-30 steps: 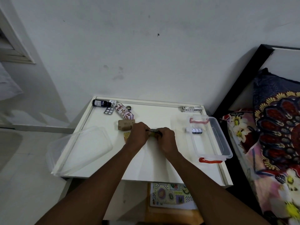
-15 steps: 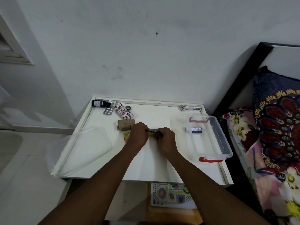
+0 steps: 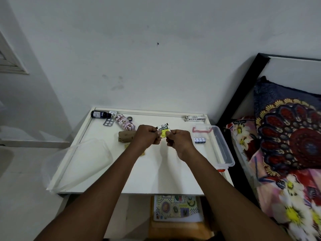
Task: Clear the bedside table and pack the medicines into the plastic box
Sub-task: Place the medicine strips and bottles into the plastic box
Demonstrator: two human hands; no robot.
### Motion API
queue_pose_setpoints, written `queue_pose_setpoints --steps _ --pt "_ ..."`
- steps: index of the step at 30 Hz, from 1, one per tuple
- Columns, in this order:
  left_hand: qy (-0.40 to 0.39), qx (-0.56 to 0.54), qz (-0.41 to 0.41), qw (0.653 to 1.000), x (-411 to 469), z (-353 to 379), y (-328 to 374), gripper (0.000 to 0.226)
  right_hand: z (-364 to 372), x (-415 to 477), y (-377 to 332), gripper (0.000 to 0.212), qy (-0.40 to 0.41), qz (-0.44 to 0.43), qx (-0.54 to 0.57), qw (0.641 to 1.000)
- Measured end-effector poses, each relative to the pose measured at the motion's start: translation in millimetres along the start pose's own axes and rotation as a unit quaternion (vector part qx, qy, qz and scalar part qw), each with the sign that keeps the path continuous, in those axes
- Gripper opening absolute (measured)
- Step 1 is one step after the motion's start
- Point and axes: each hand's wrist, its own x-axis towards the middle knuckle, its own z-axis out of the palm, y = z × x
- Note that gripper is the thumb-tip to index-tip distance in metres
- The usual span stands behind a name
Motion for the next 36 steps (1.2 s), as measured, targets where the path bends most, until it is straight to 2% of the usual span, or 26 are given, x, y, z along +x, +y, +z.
queue_pose_setpoints --steps 7,10,14,17,19,21,25,27,30,36 --pt "-0.035 0.024 0.052 0.998 -22.4 65.0 23.2 0.025 -62.5 -27.1 -31.9 0.009 0.082 -0.041 -0.049 0.995" --pt "-0.049 0.040 0.056 0.996 -29.4 93.1 28.9 0.021 -91.1 -35.9 -38.8 0.007 0.108 -0.025 -0.026 0.993" --pt "-0.067 0.062 0.054 0.994 -30.1 118.0 34.7 0.021 -115.1 -31.5 -40.1 0.014 0.130 0.025 0.026 0.991" --pt "-0.053 0.050 0.048 0.996 -27.7 123.7 33.9 0.018 -122.9 -16.3 -39.0 0.012 0.175 0.030 0.029 0.984" --pt "-0.023 0.046 0.030 0.998 -23.6 120.2 29.7 0.019 -128.2 -2.7 -34.9 0.011 0.228 0.011 -0.029 0.973" --pt "0.001 0.039 -0.001 0.999 -20.4 112.7 24.5 0.021 -128.5 4.4 -30.1 0.006 0.253 0.000 -0.132 0.958" --pt "-0.005 0.039 -0.058 0.998 -18.5 104.8 16.6 0.017 -117.4 0.8 -21.3 0.022 0.218 0.032 -0.280 0.934" --pt "-0.033 0.040 -0.074 0.996 -20.1 107.4 13.9 0.015 -115.5 0.6 -17.7 0.016 0.201 0.072 -0.306 0.928" --pt "-0.057 0.051 -0.074 0.994 -23.8 112.6 11.7 0.014 -115.9 3.6 -12.7 0.025 0.204 0.111 -0.303 0.924" --pt "-0.075 0.115 -0.059 0.989 -29.4 113.9 9.4 0.019 -103.7 11.0 -6.6 0.036 0.222 0.080 -0.320 0.918"
